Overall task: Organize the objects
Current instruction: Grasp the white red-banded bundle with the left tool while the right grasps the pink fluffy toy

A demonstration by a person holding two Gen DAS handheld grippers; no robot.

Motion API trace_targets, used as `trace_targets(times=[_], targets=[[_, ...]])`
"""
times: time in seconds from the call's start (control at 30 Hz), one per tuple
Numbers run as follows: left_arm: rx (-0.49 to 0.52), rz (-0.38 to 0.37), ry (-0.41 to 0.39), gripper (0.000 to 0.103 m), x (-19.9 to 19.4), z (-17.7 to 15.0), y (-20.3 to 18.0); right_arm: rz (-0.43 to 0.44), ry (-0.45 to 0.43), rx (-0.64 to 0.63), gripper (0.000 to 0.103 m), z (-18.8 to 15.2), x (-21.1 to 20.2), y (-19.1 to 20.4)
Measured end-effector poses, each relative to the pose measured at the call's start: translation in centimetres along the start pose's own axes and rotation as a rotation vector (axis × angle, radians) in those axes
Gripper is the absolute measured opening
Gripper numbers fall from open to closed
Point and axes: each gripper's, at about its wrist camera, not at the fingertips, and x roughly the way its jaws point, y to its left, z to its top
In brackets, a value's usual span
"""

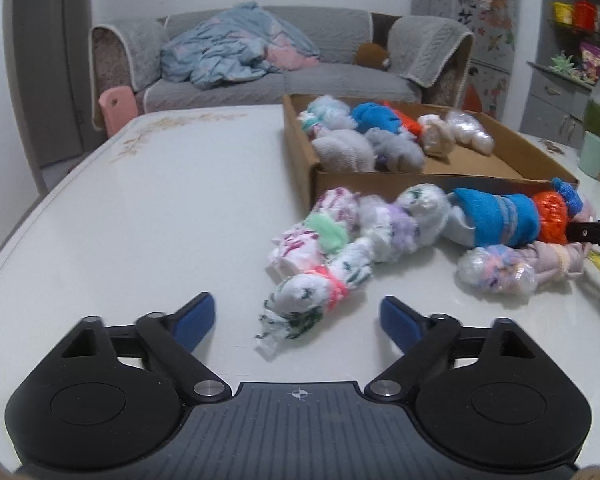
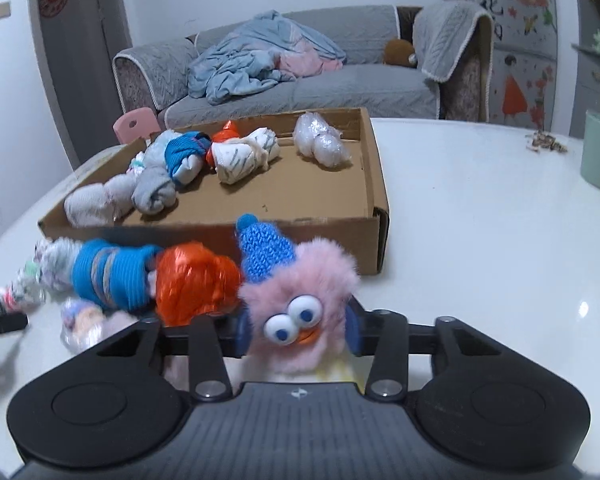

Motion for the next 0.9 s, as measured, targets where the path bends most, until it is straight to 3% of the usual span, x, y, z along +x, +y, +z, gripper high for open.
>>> trace_targets(times=[0.03, 0.1, 0.17, 0.23, 0.3, 0.33, 0.37, 0.4, 0.47, 0.5, 0.67, 0.7, 0.73, 0.8, 0.9], targets=[[0.005, -0.011, -0.006, 0.084, -0.2, -0.2, -0.1, 0.004, -0.005, -0.002, 0.037, -0.3, -0.4, 0.0], [0.031, -0.019, -0.019, 0.069, -0.5, -0.5, -0.6, 0.000, -0.020, -0.017, 0.036, -1.1, -1.3, 0.0], [0.042, -0.043, -0.034, 0.059, -0.9, -0.7, -1.0, 0.012, -0.043, -0.023, 0.036, -1.8, -2.3, -0.1], [0.076, -0.064, -0.048, 0.058, -1.4, -1.1, -1.7, 0.033, -0.048, -0.032, 0.037, -2.3, -3.1, -0.2], [0.092, -0.080, -0.050, 0.062, -1.7, -1.3, -2.1, 0.044, -0.047, -0.043, 0.042, -2.5, -3.4, -0.2], [0.098, -0.079, -0.054, 0.064, -1.8, -1.4, -2.3, 0.041, -0.058, -0.049, 0.050, -2.6, -3.7, -0.2], [0.094, -0.066, -0.061, 0.076, -1.9, -1.4, -2.3, 0.045, -0.052, -0.051, 0.055, -2.6, -3.8, -0.4], [0.081, -0.046, -0.066, 0.090, -2.0, -1.3, -2.2, 0.054, -0.045, -0.046, 0.067, -2.6, -3.7, -0.5], [0.057, -0.017, -0.083, 0.096, -2.0, -1.0, -1.9, 0.060, -0.059, -0.049, 0.087, -2.4, -3.7, -0.5], [0.051, -0.009, -0.084, 0.097, -1.9, -0.8, -1.7, 0.048, -0.068, -0.058, 0.090, -2.2, -3.6, -0.4], [0.046, -0.031, -0.018, 0.093, -0.2, 0.2, -1.4, 0.026, -0.061, -0.087, 0.079, -2.0, -2.7, -0.3], [0.052, -0.037, -0.003, 0.086, 0.2, 0.3, -1.6, 0.024, -0.058, -0.091, 0.072, -1.9, -2.6, -0.3], [0.056, -0.044, 0.006, 0.084, 0.5, 0.4, -1.8, 0.023, -0.053, -0.092, 0.058, -1.9, -2.5, -0.3], [0.060, -0.043, -0.007, 0.064, 0.4, 0.4, -2.3, 0.020, -0.055, -0.097, 0.042, -2.0, -2.5, -0.2], [0.058, -0.059, -0.018, 0.035, -0.2, 0.1, -2.7, 0.017, -0.078, -0.105, 0.038, -2.4, -3.2, -0.2]])
